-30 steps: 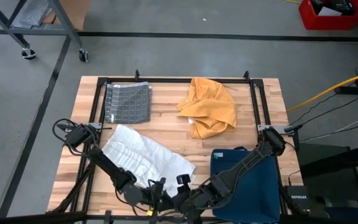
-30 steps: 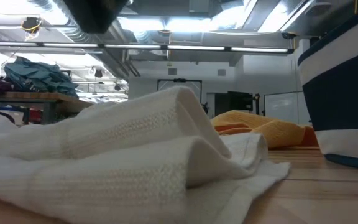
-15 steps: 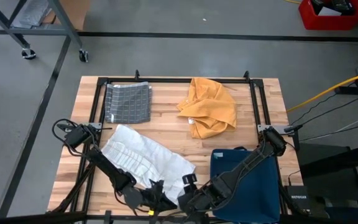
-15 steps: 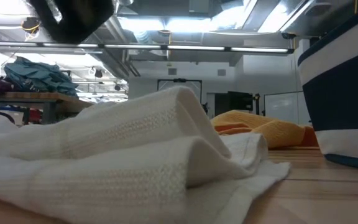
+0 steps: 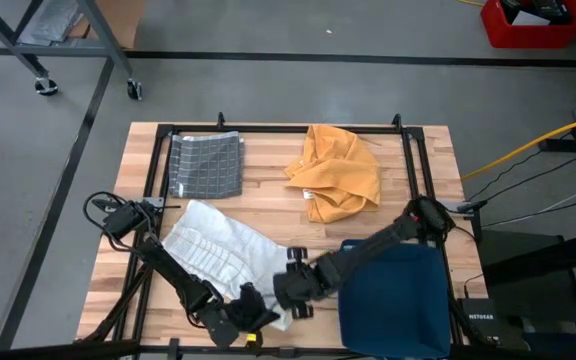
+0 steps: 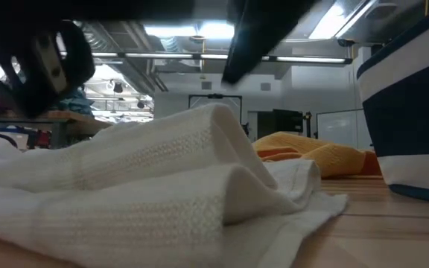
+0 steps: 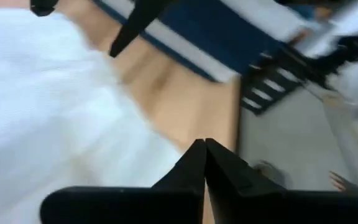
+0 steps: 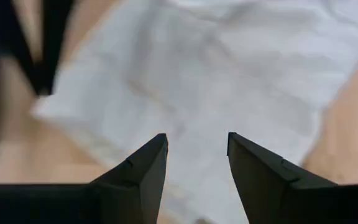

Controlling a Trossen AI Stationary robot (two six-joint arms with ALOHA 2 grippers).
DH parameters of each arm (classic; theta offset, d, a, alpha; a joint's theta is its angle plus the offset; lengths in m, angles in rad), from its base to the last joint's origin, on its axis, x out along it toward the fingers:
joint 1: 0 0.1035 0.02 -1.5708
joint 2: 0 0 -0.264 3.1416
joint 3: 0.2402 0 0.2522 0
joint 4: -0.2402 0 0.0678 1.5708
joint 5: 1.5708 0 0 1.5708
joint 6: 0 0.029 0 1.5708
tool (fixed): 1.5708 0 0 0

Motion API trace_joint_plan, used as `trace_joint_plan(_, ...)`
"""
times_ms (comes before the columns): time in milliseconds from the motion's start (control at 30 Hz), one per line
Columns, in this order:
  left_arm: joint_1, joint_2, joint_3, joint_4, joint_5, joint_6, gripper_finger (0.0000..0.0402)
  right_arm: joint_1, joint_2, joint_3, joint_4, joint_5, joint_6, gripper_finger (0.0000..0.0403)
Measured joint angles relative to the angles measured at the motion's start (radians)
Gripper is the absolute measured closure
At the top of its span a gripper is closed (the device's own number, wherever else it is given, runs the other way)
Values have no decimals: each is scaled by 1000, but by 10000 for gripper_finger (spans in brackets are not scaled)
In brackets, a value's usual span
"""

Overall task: Fold towel
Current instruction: Fold the white towel

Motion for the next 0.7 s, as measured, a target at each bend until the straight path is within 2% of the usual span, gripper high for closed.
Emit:
trace_joint_plan(133, 1, 0, 0, -79, -77, -82, 401, -59, 0, -37, 23, 1, 0, 229)
trace_joint_plan(367, -12, 0, 0, -253, -80, -296, 401, -141, 0, -115, 50, -29, 1, 229)
trace_joint_plan(700, -57, 0, 0, -480, -77, -523, 401, -165, 0, -223, 120, -90, 4, 229)
